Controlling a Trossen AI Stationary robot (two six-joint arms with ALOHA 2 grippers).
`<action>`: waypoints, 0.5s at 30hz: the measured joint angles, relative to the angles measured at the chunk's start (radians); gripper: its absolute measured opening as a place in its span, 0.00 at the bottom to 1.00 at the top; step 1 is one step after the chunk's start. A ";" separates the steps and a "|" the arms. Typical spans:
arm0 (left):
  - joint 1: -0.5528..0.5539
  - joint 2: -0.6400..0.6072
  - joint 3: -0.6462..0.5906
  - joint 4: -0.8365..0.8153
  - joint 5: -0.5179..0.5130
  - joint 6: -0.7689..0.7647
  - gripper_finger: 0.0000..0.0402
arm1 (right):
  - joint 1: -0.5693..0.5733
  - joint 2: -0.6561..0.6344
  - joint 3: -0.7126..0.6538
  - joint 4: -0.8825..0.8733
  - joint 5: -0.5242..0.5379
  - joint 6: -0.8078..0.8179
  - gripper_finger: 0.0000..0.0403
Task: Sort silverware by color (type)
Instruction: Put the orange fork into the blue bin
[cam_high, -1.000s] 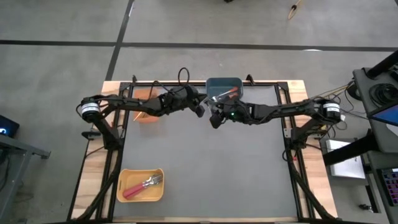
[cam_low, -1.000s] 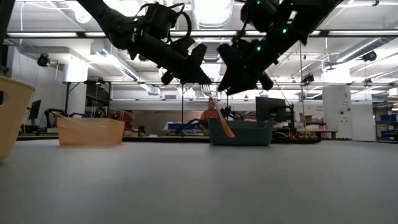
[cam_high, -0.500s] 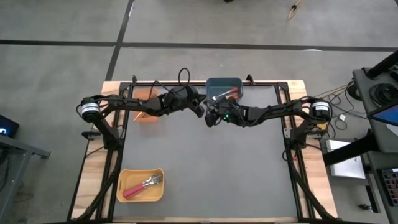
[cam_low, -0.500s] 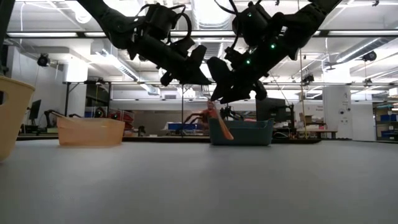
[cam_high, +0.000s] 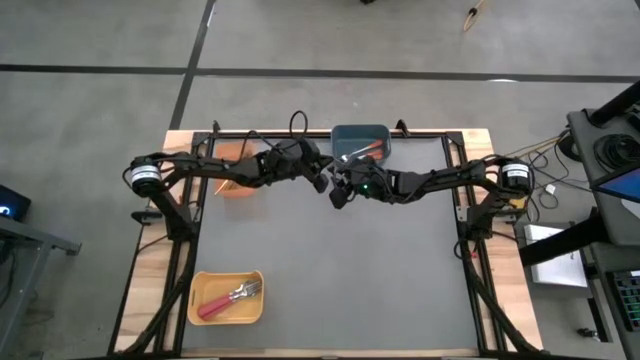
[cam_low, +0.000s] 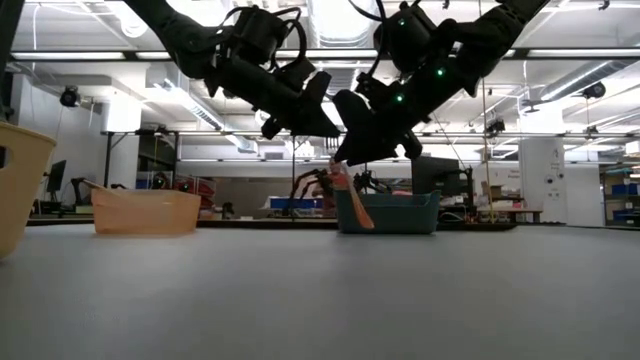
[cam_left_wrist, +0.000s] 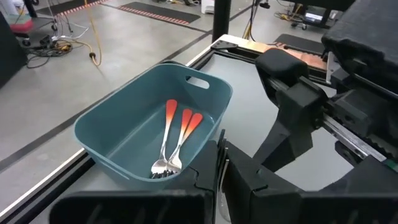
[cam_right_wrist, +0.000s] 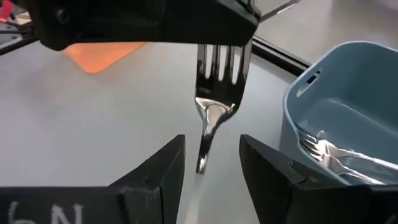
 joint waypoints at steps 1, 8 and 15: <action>0.000 0.000 0.000 0.000 0.000 0.000 0.00 | 0.000 0.000 0.000 0.004 -0.004 0.000 0.35; -0.002 0.000 0.000 -0.009 0.003 -0.011 0.00 | -0.002 0.000 0.000 0.009 -0.029 -0.009 0.29; -0.009 0.000 0.000 -0.025 0.025 -0.025 0.00 | -0.008 0.000 0.000 0.006 -0.078 -0.052 0.20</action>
